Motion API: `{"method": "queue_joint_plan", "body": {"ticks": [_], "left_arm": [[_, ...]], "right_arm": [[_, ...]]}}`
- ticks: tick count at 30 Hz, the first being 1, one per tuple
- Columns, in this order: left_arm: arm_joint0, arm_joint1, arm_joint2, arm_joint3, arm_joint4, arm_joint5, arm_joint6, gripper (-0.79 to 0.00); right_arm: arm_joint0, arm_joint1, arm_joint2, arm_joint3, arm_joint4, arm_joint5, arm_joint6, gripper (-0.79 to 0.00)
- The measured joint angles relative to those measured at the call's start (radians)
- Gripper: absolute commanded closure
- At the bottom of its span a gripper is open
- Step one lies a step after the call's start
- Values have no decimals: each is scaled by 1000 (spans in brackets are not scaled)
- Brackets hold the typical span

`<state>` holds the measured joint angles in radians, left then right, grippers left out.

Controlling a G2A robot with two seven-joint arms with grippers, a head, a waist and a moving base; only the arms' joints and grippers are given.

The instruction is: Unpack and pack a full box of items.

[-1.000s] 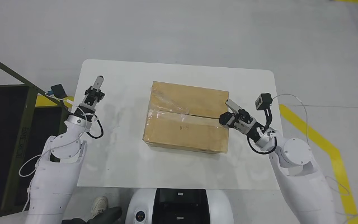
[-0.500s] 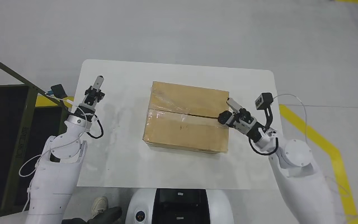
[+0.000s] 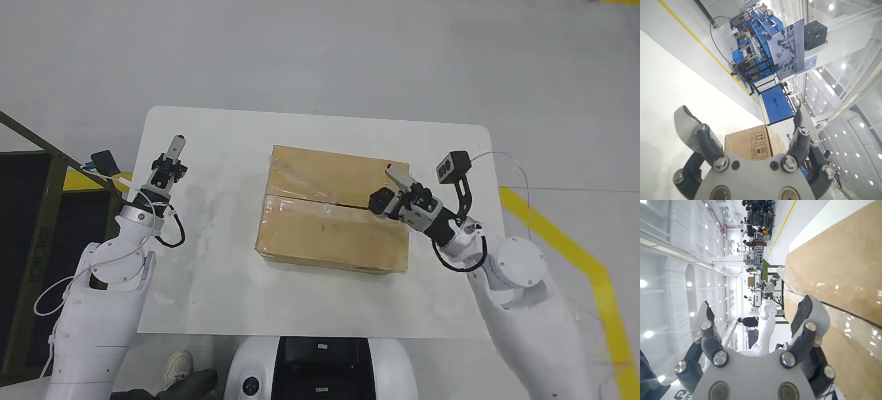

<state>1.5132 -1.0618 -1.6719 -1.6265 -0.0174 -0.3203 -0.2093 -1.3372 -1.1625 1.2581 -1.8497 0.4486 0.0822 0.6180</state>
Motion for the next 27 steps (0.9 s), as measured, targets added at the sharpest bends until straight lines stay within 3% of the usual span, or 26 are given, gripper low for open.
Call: {"method": "queue_joint_plan", "body": {"ticks": [4,8,19,27], "left_arm": [[0,0,0,0,0,0,0,-785],[0,0,0,0,0,0,0,-785],[0,0,0,0,0,0,0,-785],[0,0,0,0,0,0,0,-785]], "right_arm": [[72,-16,-89,27,13,14,-8,-785],[148,-29,-177,31,-72,25,-17,-785],[296,-81,-337,134,-20,59,-74,-785],[375,-114,-439,166,-100,105,-136,-785]]}}
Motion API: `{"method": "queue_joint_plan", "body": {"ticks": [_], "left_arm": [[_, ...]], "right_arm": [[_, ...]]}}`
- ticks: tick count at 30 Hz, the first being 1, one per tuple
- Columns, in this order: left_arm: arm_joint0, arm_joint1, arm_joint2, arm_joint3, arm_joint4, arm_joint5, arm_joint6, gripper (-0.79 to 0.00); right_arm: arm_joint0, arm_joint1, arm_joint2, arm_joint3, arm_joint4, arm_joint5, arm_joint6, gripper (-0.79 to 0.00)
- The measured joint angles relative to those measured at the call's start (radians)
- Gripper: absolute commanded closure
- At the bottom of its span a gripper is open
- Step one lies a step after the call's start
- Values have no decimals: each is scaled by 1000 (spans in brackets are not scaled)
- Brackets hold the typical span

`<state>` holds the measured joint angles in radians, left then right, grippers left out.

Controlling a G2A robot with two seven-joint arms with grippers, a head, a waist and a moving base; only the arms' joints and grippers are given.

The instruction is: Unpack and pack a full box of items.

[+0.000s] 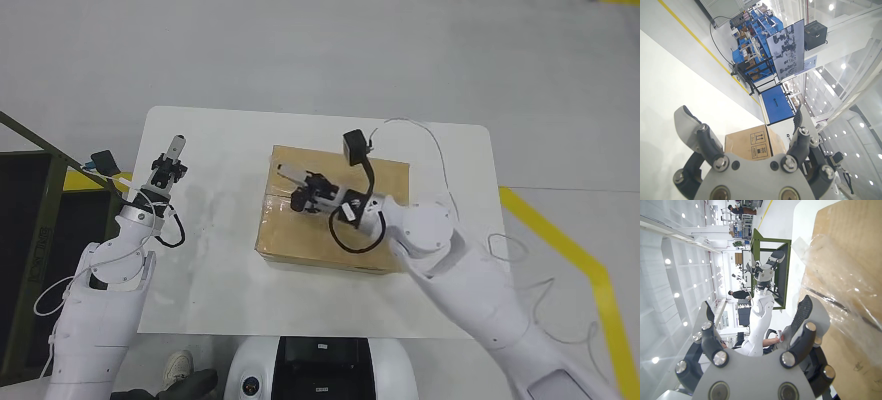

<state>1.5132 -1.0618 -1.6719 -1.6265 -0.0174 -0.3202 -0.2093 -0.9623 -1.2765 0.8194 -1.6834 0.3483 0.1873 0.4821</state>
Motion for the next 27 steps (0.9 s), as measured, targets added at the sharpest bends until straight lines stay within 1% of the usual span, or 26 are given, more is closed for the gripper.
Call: {"method": "queue_joint_plan", "body": {"ticks": [4,11,20,27], "left_arm": [[0,0,0,0,0,0,0,-785],[0,0,0,0,0,0,0,-785],[0,0,0,0,0,0,0,-785],[0,0,0,0,0,0,0,-785]], "right_arm": [[21,-17,-39,13,-8,15,-20,-785],[71,-52,-103,61,-5,-2,-38,-785],[119,-92,-129,150,26,-25,-75,-785],[151,-119,-151,203,43,-13,-64,-785]]}}
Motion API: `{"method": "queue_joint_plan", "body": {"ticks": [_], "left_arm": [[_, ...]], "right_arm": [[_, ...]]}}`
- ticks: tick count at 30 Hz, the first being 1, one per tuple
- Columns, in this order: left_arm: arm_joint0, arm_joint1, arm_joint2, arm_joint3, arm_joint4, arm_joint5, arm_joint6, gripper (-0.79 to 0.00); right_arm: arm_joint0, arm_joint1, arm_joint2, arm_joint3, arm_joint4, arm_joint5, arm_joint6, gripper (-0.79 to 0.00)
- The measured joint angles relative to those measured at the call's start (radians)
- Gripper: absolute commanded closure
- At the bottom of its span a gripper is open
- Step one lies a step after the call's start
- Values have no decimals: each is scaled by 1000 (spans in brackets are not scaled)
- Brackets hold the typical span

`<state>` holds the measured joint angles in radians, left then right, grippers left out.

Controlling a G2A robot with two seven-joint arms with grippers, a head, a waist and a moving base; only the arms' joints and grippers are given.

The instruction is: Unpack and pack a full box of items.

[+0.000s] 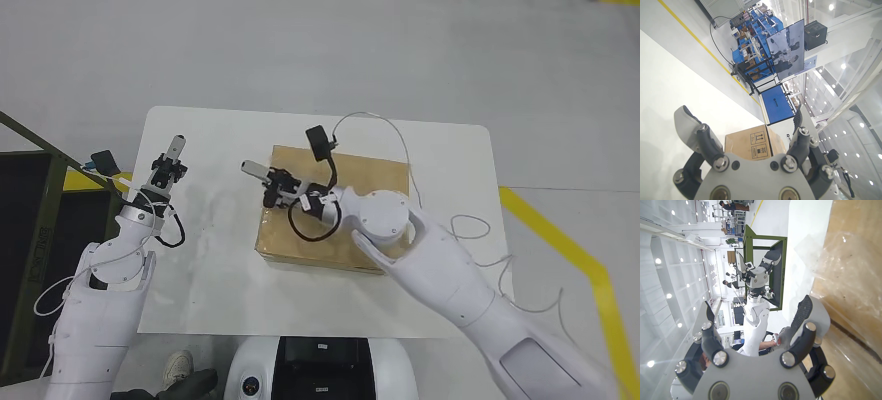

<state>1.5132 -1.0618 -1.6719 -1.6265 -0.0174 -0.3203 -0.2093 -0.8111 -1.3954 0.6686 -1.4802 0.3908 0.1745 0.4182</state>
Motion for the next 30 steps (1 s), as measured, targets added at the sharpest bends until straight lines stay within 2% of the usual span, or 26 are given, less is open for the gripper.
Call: {"method": "queue_joint_plan", "body": {"ticks": [14,30], "left_arm": [[0,0,0,0,0,0,0,-785],[0,0,0,0,0,0,0,-785]], "right_arm": [[36,-40,-21,78,-1,28,51,-785],[-56,-16,72,-3,-71,84,80,-785]]}}
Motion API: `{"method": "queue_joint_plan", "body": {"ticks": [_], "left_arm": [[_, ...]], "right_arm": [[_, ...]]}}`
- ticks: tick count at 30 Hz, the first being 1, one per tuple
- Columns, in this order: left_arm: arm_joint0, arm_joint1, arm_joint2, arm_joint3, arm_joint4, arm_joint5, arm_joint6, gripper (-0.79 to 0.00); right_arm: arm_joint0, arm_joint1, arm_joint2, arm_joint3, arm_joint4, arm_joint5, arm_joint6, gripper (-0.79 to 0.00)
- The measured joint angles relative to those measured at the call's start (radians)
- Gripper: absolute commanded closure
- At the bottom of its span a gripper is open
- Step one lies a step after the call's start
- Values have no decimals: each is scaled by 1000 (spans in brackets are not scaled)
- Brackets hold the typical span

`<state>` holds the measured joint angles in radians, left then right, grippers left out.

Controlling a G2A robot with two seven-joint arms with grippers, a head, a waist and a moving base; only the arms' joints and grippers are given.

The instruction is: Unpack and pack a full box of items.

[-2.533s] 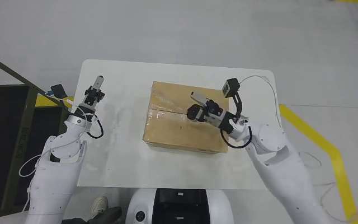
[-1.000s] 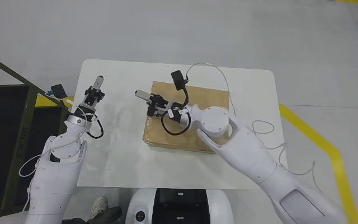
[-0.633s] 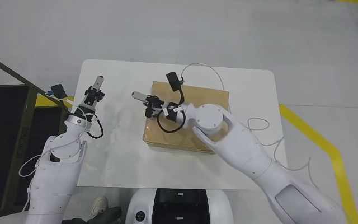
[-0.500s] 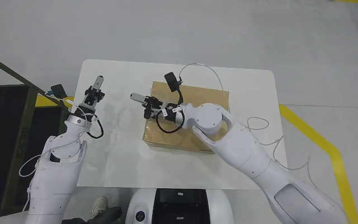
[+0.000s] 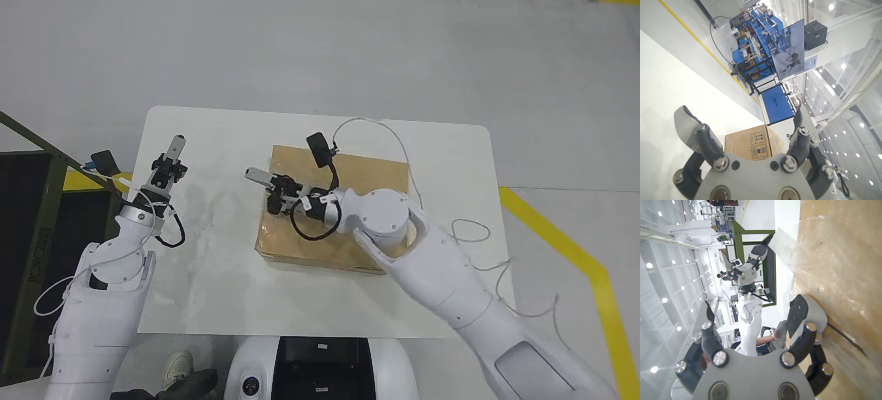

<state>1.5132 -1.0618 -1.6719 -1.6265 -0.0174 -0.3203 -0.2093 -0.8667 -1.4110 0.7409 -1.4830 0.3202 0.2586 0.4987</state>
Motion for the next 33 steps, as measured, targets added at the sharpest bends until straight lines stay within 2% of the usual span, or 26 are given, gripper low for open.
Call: {"method": "queue_joint_plan", "body": {"ticks": [22,33], "left_arm": [[0,0,0,0,0,0,0,-785],[0,0,0,0,0,0,0,-785]], "right_arm": [[-209,80,180,-275,-257,195,26,-785],[-319,126,261,-425,-445,260,102,-785]]}}
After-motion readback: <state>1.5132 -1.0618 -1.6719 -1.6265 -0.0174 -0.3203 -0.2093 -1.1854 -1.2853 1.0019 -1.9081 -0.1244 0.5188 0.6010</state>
